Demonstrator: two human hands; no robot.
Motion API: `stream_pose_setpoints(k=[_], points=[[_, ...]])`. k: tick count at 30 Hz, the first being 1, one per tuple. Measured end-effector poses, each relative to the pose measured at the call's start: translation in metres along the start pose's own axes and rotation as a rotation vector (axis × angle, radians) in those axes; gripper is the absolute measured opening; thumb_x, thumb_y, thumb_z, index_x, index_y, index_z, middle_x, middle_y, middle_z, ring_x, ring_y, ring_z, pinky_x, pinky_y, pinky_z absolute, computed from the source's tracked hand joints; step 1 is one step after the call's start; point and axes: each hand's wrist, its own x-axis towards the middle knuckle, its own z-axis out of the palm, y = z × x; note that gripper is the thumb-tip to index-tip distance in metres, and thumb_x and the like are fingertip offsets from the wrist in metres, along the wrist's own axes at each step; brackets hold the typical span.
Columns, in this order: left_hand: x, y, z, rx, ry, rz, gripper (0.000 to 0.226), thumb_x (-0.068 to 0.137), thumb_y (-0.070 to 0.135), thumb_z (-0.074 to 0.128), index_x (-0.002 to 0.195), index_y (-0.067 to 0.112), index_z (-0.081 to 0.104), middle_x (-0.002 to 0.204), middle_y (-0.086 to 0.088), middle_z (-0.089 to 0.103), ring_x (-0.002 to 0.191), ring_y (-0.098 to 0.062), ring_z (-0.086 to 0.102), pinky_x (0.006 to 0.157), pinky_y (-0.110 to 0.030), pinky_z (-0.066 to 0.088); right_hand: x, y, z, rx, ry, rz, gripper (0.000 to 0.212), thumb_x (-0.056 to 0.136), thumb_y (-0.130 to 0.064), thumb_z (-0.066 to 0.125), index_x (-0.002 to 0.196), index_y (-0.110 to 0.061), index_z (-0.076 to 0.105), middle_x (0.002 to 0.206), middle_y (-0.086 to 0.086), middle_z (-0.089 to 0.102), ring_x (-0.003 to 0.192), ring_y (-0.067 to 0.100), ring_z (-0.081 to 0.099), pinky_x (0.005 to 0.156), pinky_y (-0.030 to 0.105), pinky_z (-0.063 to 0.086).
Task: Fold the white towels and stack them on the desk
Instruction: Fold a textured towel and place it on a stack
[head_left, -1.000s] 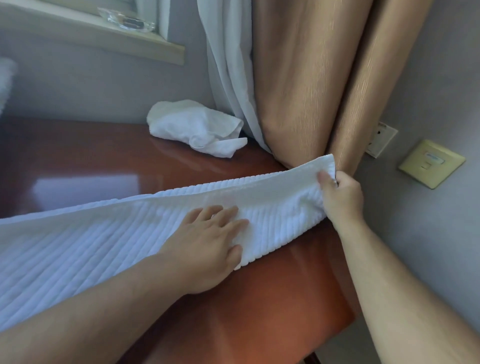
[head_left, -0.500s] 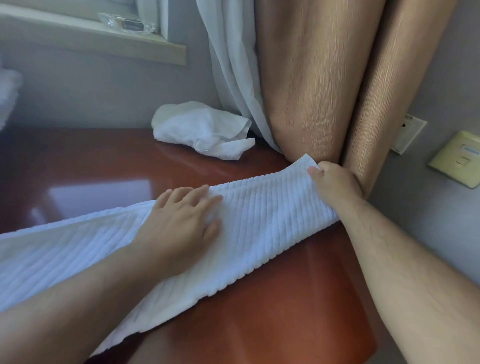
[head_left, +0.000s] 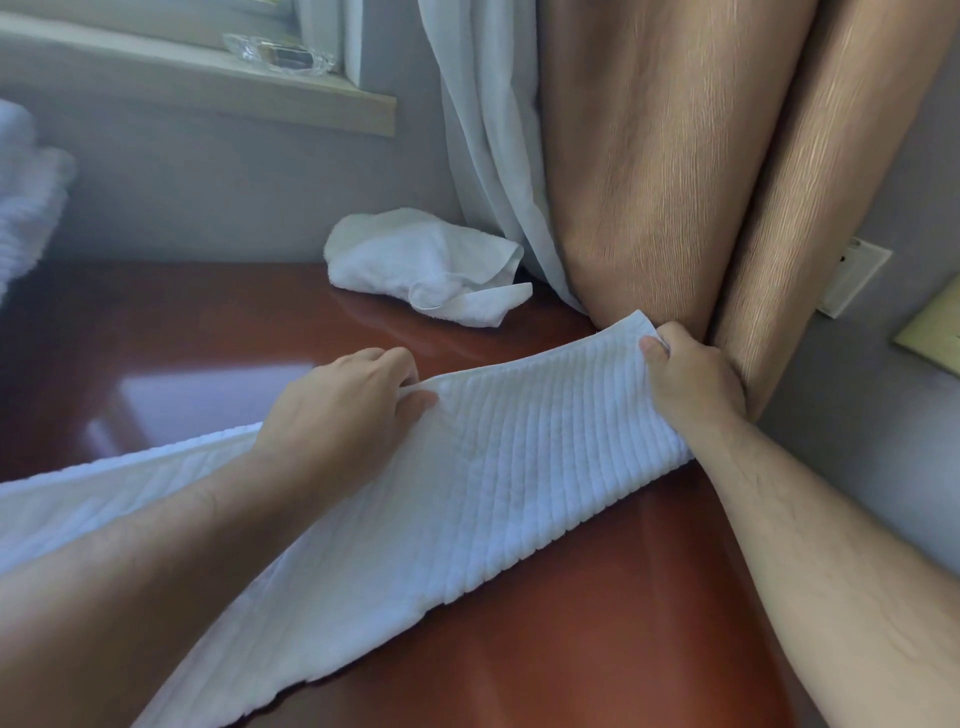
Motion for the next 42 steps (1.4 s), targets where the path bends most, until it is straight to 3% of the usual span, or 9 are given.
stream_pose_setpoints(k=[11, 17, 21, 24, 26, 28, 31, 36, 42], points=[[-0.008, 0.003, 0.002, 0.018, 0.159, 0.070, 0.015, 0.095, 0.036, 0.051, 0.100, 0.029, 0.063, 0.096, 0.010, 0.055, 0.089, -0.018, 0.047, 0.075, -0.035, 0.037, -0.019, -0.043, -0.004, -0.116, 0.224, -0.252, 0.027, 0.098, -0.040, 0.055, 0.107, -0.015, 0.061, 0.104, 0.004, 0.064, 0.099, 0.028, 0.059, 0.089, 0.045, 0.043], [-0.032, 0.004, 0.006, 0.113, -0.274, 0.084, 0.071, 0.086, 0.071, 0.002, 0.149, 0.051, 0.029, 0.160, 0.017, 0.025, 0.147, -0.012, 0.022, 0.117, -0.034, 0.017, -0.049, -0.070, 0.016, -0.164, -0.481, -0.128, 0.076, 0.096, -0.068, 0.017, 0.156, -0.022, 0.028, 0.166, 0.001, 0.020, 0.152, 0.027, 0.017, 0.122, 0.049, 0.017], [-0.032, -0.002, 0.015, 0.106, -0.322, 0.056, 0.068, 0.090, 0.071, 0.008, 0.155, 0.051, 0.015, 0.167, 0.016, 0.008, 0.153, -0.011, 0.007, 0.122, -0.035, 0.007, -0.054, -0.067, 0.021, -0.247, -0.535, -0.130, 0.080, 0.096, -0.070, 0.012, 0.162, -0.024, 0.011, 0.170, 0.000, 0.005, 0.156, 0.028, 0.000, 0.125, 0.049, 0.004], [-0.033, -0.001, 0.014, 0.114, -0.310, 0.058, 0.067, 0.091, 0.069, 0.011, 0.155, 0.050, 0.016, 0.167, 0.015, 0.010, 0.153, -0.011, 0.008, 0.121, -0.035, 0.008, -0.063, -0.068, 0.012, -0.007, -0.211, -0.170, 0.047, 0.102, -0.042, 0.032, 0.123, -0.018, 0.065, 0.130, 0.001, 0.063, 0.127, 0.028, 0.052, 0.106, 0.041, 0.038], [-0.034, -0.001, 0.014, 0.114, -0.309, 0.057, 0.064, 0.094, 0.067, 0.014, 0.155, 0.049, 0.017, 0.168, 0.013, 0.010, 0.153, -0.012, 0.008, 0.122, -0.036, 0.008, -0.075, -0.069, 0.005, 0.049, 0.153, -0.136, 0.025, 0.095, -0.022, 0.049, 0.093, -0.012, 0.072, 0.096, 0.003, 0.071, 0.098, 0.031, 0.062, 0.086, 0.041, 0.043], [-0.034, -0.001, 0.015, 0.112, -0.316, 0.058, 0.062, 0.096, 0.066, 0.017, 0.155, 0.049, 0.016, 0.168, 0.013, 0.010, 0.153, -0.013, 0.008, 0.122, -0.037, 0.009, -0.088, -0.063, 0.000, 0.065, 0.312, 0.030, 0.023, 0.088, -0.016, 0.060, 0.107, -0.014, 0.074, 0.111, 0.005, 0.068, 0.107, 0.034, 0.057, 0.092, 0.043, 0.040], [-0.033, -0.001, 0.016, 0.102, -0.304, 0.059, 0.060, 0.097, 0.065, 0.020, 0.155, 0.049, 0.018, 0.167, 0.013, 0.012, 0.153, -0.013, 0.009, 0.122, -0.038, 0.010, -0.105, -0.048, -0.009, 0.370, 0.361, 0.327, 0.031, 0.082, -0.019, 0.062, 0.111, -0.018, 0.068, 0.117, 0.004, 0.056, 0.106, 0.022, 0.053, 0.094, 0.040, 0.044], [-0.033, -0.002, 0.017, 0.075, -0.297, 0.051, 0.060, 0.097, 0.065, 0.021, 0.155, 0.049, 0.019, 0.167, 0.015, 0.013, 0.153, -0.013, 0.010, 0.122, -0.038, 0.010, -0.111, -0.038, -0.019, 1.167, 0.459, 0.871, 0.006, 0.075, -0.014, 0.052, 0.079, -0.018, 0.049, 0.086, -0.004, 0.051, 0.060, 0.011, 0.047, 0.048, 0.019, 0.040], [-0.034, -0.001, 0.017, 0.065, -0.264, 0.044, 0.058, 0.098, 0.063, 0.023, 0.154, 0.049, 0.021, 0.166, 0.016, 0.013, 0.152, -0.011, 0.010, 0.121, -0.035, 0.009, -0.072, -0.042, -0.034, 1.225, 0.278, 1.002, 0.013, 0.078, -0.022, 0.065, 0.081, -0.010, 0.061, 0.079, 0.000, 0.062, 0.058, 0.018, 0.060, 0.046, 0.023, 0.044]])
